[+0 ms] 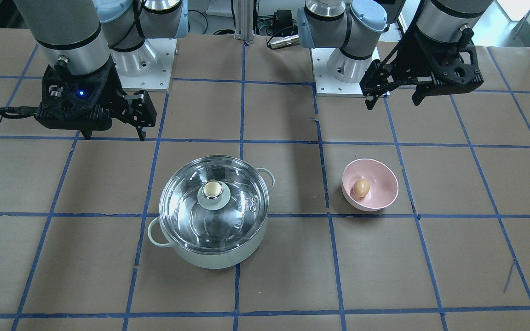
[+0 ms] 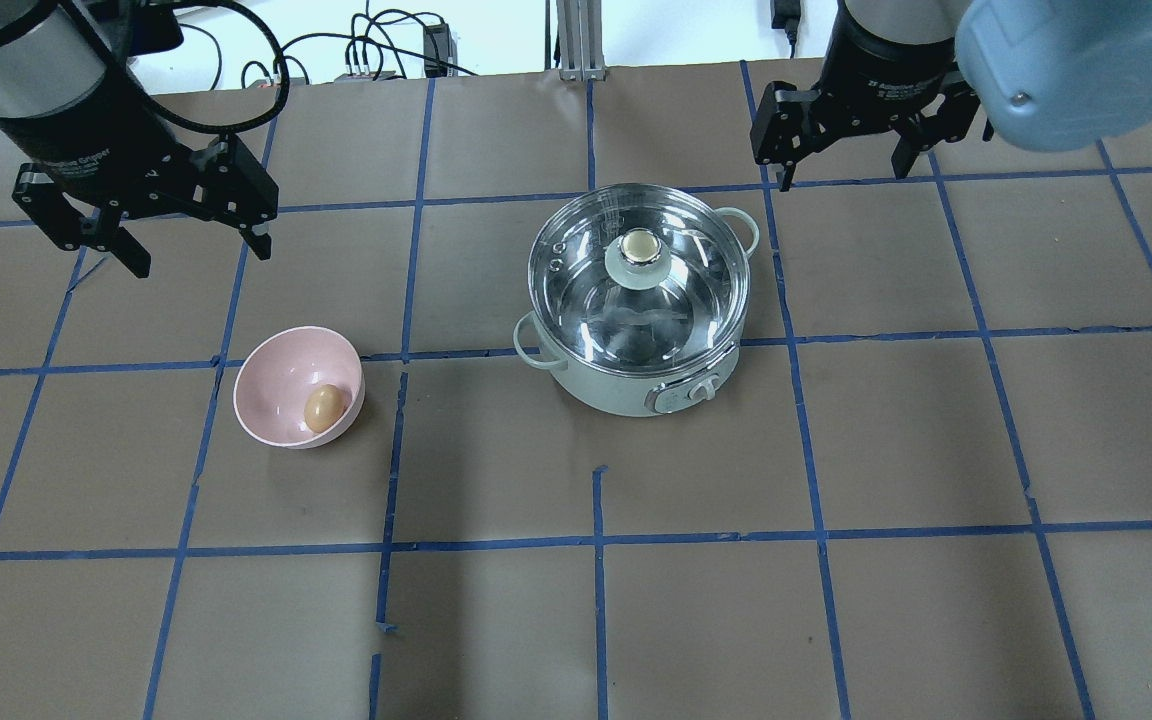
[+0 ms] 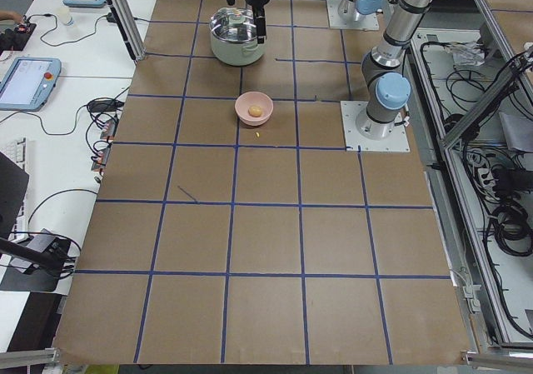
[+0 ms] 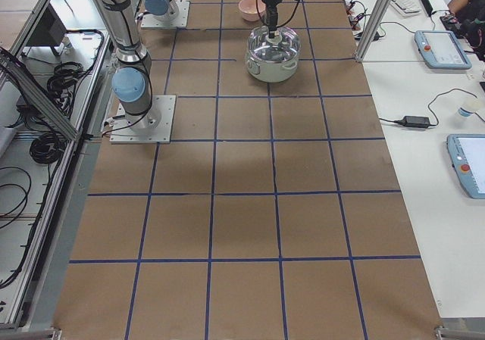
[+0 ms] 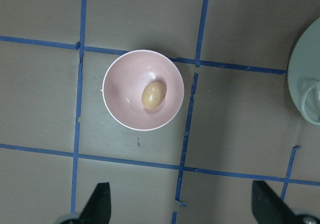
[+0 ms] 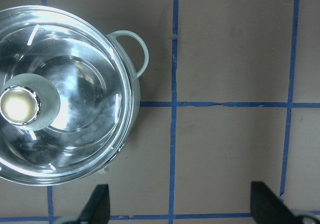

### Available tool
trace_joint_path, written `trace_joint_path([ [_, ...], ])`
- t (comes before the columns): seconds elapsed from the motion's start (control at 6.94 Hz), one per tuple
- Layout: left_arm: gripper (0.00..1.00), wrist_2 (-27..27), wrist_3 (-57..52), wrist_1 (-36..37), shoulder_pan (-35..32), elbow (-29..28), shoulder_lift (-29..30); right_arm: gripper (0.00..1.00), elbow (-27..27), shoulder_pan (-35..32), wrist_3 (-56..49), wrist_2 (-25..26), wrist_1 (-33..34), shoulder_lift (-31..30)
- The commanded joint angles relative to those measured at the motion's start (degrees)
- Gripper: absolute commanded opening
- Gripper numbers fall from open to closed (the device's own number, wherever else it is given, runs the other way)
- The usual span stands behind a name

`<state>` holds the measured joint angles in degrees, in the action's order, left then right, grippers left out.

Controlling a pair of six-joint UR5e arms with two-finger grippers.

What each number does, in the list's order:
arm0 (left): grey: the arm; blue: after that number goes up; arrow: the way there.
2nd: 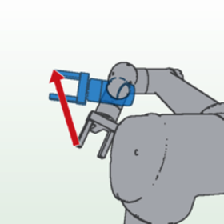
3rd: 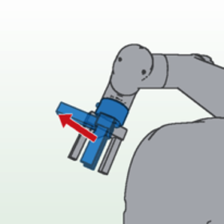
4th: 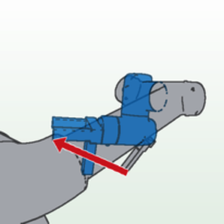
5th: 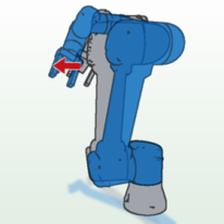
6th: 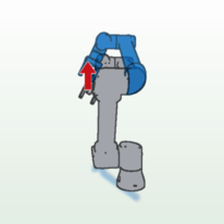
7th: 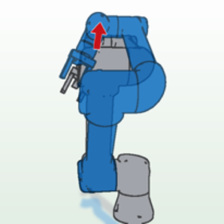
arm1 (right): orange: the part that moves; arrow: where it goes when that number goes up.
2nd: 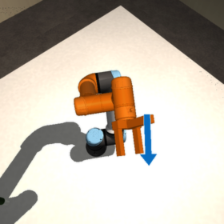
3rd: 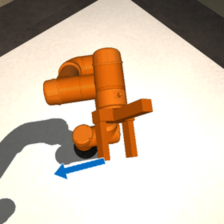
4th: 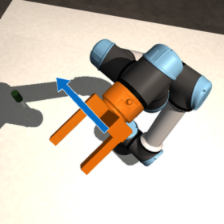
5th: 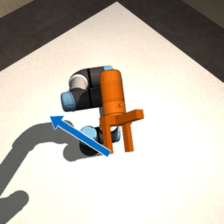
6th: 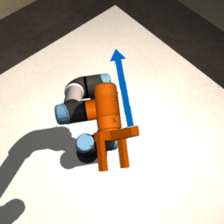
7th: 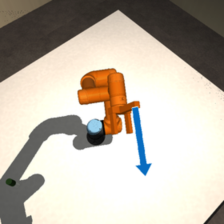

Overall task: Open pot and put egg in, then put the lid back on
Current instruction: 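Lower the left gripper into the pink bowl while the right approaches the lid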

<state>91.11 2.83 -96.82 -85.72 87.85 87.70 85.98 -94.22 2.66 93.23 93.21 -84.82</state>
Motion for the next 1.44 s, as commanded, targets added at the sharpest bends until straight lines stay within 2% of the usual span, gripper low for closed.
trace_joint_path([
  [0.0, 1.0, -0.23, -0.28, -0.03, 0.03, 0.39, -0.16, 1.0, 0.85, 0.17, -0.11, -0.16, 0.3, 0.01],
  [0.29, 1.0, -0.49, -3.25, 0.57, 1.68, 5.63, -0.51, 1.0, 0.85, 0.17, -0.11, -0.07, 0.3, 0.01],
  [0.58, 1.0, -0.76, -4.93, 13.79, 4.76, 12.75, 2.11, 1.0, 0.59, -0.26, -0.02, -0.07, 1.26, 0.53],
  [0.86, 1.0, -1.02, -8.71, 24.61, 6.52, 19.08, 7.11, 1.0, 0.07, -1.49, 0.86, -0.07, 3.82, 1.85],
  [1.3, 1.0, -0.76, -15.91, 33.78, 6.53, 24.73, 10.64, 1.0, 0.06, -2.11, 0.86, -0.24, 5.12, 1.94],
])
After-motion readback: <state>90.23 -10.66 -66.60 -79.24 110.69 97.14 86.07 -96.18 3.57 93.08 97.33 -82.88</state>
